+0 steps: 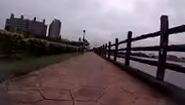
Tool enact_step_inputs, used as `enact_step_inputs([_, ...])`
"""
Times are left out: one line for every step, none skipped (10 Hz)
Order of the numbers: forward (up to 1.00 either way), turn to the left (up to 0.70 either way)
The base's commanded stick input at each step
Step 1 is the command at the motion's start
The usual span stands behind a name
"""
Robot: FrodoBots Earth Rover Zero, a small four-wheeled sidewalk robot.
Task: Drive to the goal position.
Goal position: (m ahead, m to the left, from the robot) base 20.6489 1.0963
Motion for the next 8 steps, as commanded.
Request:
enact_step_inputs([1.00,0.07])
enact_step_inputs([1.00,0.40])
enact_step_inputs([1.00,0.40])
enact_step_inputs([1.00,0.40])
enact_step_inputs([1.00,0.13])
enact_step_inputs([1.00,0.00])
enact_step_inputs([1.00,0.00])
enact_step_inputs([1.00,0.00])
